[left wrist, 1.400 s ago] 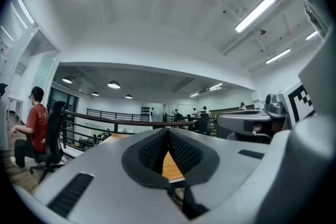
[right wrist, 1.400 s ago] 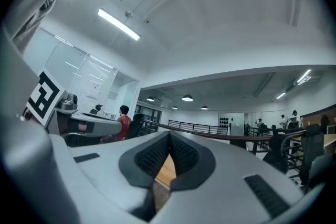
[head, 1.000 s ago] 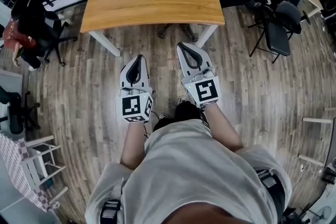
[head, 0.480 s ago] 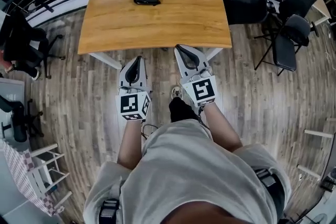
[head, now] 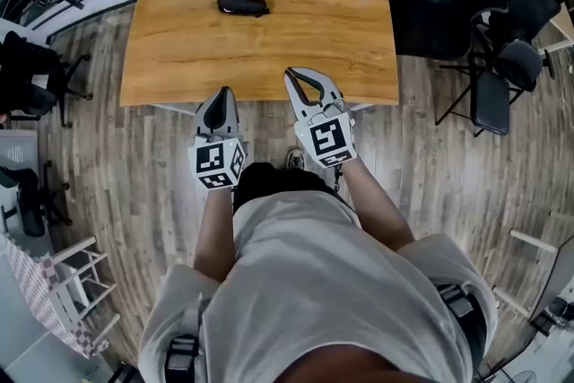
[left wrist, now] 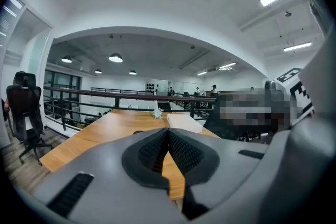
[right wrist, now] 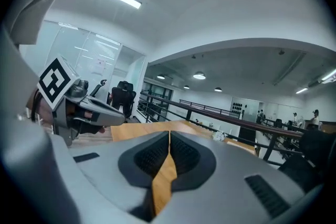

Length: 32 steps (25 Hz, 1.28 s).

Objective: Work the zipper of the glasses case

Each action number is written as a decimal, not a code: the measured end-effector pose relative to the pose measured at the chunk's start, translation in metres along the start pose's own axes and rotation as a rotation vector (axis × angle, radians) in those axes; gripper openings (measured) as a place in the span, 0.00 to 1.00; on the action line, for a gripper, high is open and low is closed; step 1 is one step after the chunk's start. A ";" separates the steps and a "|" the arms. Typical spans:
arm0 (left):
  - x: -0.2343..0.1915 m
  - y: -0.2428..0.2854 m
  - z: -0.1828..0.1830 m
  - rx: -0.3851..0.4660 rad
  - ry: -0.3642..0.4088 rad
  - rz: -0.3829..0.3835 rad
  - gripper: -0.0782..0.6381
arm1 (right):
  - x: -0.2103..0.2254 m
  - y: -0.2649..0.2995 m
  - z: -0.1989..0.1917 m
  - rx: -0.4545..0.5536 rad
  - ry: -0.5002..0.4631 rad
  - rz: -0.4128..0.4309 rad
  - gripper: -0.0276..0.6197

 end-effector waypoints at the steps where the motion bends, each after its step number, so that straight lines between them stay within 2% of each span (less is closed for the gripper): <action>1: -0.005 0.008 -0.004 -0.014 -0.011 0.006 0.14 | 0.003 0.010 -0.003 -0.016 -0.009 0.007 0.09; 9: -0.053 0.076 -0.025 -0.082 -0.053 0.005 0.14 | 0.012 0.100 -0.023 -0.127 -0.093 0.052 0.09; 19: -0.121 0.169 -0.048 -0.180 -0.095 -0.059 0.14 | 0.021 0.217 -0.054 -0.291 -0.206 0.081 0.09; 23: -0.146 0.196 -0.059 -0.209 -0.106 -0.073 0.14 | 0.019 0.257 -0.070 -0.359 -0.287 0.090 0.09; 24: -0.152 0.201 -0.062 -0.219 -0.108 -0.076 0.14 | 0.019 0.266 -0.075 -0.373 -0.307 0.094 0.13; 25: -0.157 0.206 -0.066 -0.229 -0.111 -0.077 0.14 | 0.017 0.275 -0.079 -0.386 -0.321 0.103 0.25; 26: -0.163 0.210 -0.070 -0.239 -0.117 -0.079 0.14 | 0.016 0.284 -0.083 -0.400 -0.333 0.111 0.30; 29: -0.178 0.223 -0.078 -0.268 -0.131 -0.091 0.14 | 0.015 0.309 -0.094 -0.447 -0.399 0.109 0.33; 32: -0.193 0.236 -0.082 -0.286 -0.131 -0.108 0.14 | 0.013 0.334 -0.104 -0.499 -0.536 0.090 0.40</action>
Point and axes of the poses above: the fingertips, and each gripper's own axes: y forward along the fingers, x to its right, z out of its top, the point moved 9 cm from there along -y, backward along the fingers, and after that the axes turned 1 degree about -y, right-handed, at the moved point
